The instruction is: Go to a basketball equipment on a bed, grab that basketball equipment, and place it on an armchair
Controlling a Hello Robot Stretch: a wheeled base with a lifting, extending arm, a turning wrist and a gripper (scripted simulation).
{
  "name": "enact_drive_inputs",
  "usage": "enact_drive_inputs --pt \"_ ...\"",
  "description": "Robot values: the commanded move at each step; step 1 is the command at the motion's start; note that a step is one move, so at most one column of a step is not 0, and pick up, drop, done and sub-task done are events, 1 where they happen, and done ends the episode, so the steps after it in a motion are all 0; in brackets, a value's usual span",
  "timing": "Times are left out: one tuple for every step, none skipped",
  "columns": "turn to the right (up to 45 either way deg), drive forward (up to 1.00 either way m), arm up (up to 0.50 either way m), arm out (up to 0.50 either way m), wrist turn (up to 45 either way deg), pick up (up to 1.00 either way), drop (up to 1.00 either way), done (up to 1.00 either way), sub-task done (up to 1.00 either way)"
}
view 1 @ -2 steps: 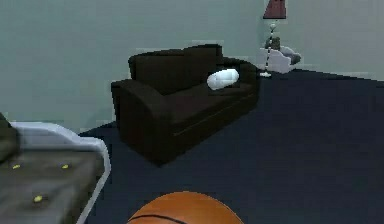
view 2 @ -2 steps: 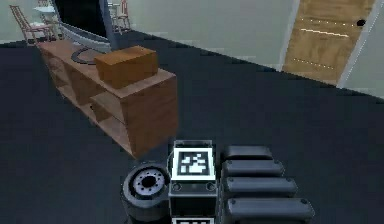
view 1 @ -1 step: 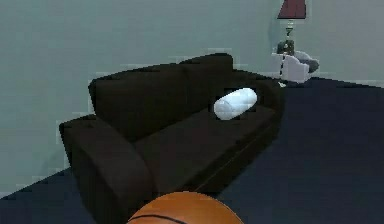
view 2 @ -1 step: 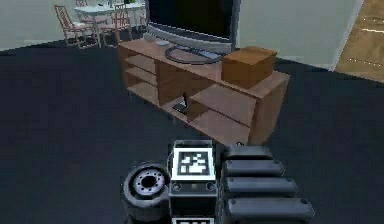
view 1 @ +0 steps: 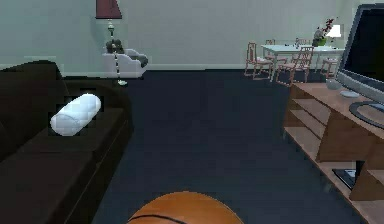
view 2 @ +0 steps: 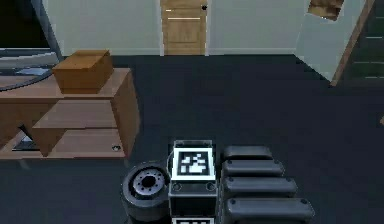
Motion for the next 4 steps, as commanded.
enact_drive_inputs --pt "9.0 0.0 0.0 0.0 0.0 0.0 0.0 0.0 0.0" --pt "-45.0 0.0 0.0 0.0 0.0 0.0 0.0 0.0 0.0" --pt "-18.0 0.0 0.0 0.0 0.0 0.0 0.0 0.0 0.0" --pt "-3.0 0.0 0.0 0.0 0.0 0.0 0.0 0.0 0.0"
